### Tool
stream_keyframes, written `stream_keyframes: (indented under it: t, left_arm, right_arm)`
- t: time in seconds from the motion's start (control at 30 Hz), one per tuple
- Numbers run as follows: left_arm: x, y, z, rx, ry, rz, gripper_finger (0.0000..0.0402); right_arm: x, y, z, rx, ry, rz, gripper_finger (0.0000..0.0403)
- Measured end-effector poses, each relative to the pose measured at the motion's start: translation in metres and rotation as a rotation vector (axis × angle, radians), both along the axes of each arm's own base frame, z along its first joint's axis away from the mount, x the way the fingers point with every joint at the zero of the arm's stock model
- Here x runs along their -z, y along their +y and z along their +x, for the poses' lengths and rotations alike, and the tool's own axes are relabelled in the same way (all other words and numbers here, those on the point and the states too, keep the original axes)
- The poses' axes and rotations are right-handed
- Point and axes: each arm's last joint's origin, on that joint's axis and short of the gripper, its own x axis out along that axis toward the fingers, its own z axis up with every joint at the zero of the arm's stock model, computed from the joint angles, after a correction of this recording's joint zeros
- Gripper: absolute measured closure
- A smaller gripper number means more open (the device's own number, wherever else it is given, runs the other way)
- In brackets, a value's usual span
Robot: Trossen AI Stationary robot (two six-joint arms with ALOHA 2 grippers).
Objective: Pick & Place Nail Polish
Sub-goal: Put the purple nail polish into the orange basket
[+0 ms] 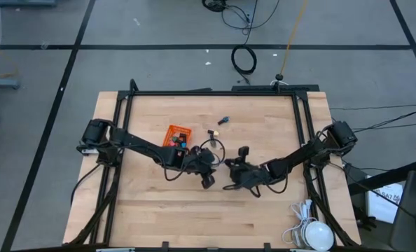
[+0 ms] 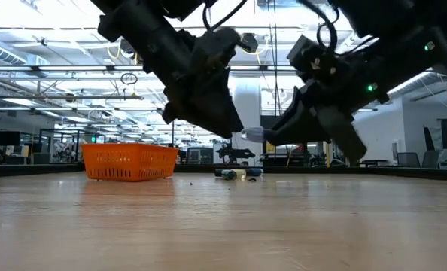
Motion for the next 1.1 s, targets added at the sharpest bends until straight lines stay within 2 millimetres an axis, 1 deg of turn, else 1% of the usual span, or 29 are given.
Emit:
stream_keyframes:
  t: [0.1, 0.2, 0.3, 0.4, 0.7, 0.87, 0.97, 1.1]
  left_arm:
    - [0.001, 0.01, 0.0, -0.062, 0.011, 0.048, 0.0238]
    - [-0.001, 0.02, 0.002, -0.118, -0.014, 0.046, 0.0204]
    - [-0.004, 0.026, 0.007, -0.151, -0.069, 0.026, 0.0181]
    - [-0.008, 0.029, 0.01, -0.159, -0.115, 0.01, 0.0168]
    - [-0.018, 0.026, 0.018, -0.072, -0.251, -0.038, 0.0165]
    - [-0.022, 0.025, 0.021, -0.047, -0.292, -0.06, 0.0167]
    - [-0.023, 0.025, 0.021, -0.031, -0.304, -0.067, 0.0181]
    - [-0.024, 0.026, 0.022, -0.027, -0.309, -0.069, 0.0211]
  right_arm:
    - [0.0, -0.003, -0.002, 0.081, 0.0, -0.079, 0.0356]
    - [-0.006, -0.003, -0.001, 0.105, -0.044, -0.08, 0.0356]
    - [-0.009, 0.0, 0.0, 0.089, -0.065, -0.103, 0.0356]
    - [-0.014, 0.005, 0.001, 0.076, -0.097, -0.138, 0.0356]
    - [-0.02, 0.01, 0.004, 0.036, -0.139, -0.157, 0.0356]
    - [-0.022, 0.011, 0.004, 0.025, -0.153, -0.158, 0.0356]
    - [-0.023, 0.011, 0.004, 0.046, -0.159, -0.174, 0.0356]
    - [-0.024, 0.012, 0.003, 0.068, -0.16, -0.212, 0.0356]
